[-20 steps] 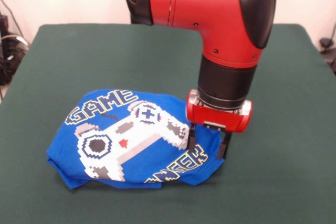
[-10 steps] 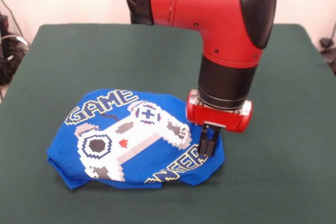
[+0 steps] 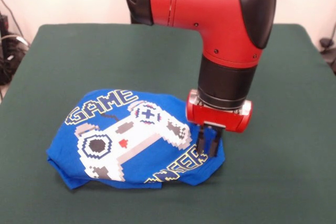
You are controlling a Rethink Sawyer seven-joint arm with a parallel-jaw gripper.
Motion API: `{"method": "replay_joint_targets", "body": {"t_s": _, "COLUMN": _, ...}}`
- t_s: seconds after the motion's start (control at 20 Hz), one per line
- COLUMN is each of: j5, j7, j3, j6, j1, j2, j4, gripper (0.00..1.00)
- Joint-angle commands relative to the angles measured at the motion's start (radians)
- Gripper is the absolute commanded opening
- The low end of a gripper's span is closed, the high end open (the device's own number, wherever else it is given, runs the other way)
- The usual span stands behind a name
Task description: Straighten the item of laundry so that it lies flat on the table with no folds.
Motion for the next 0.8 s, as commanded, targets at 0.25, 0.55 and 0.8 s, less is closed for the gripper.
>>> {"method": "replay_joint_targets", "body": {"t_s": 0.25, "j5": 0.050, "j7": 0.223, "j3": 0.040, "j6": -0.067, "j1": 0.045, "j2": 0.014, "j4": 0.034, "gripper": 1.00}}
{"method": "replay_joint_targets", "body": {"t_s": 0.55, "j5": 0.043, "j7": 0.198, "j3": 0.053, "j6": -0.100, "j1": 0.036, "j2": 0.070, "j4": 0.004, "gripper": 1.00}}
{"method": "replay_joint_targets", "body": {"t_s": 0.8, "j5": 0.045, "j7": 0.142, "j3": 0.108, "j6": -0.114, "j1": -0.003, "j2": 0.099, "j4": -0.012, "gripper": 1.00}}
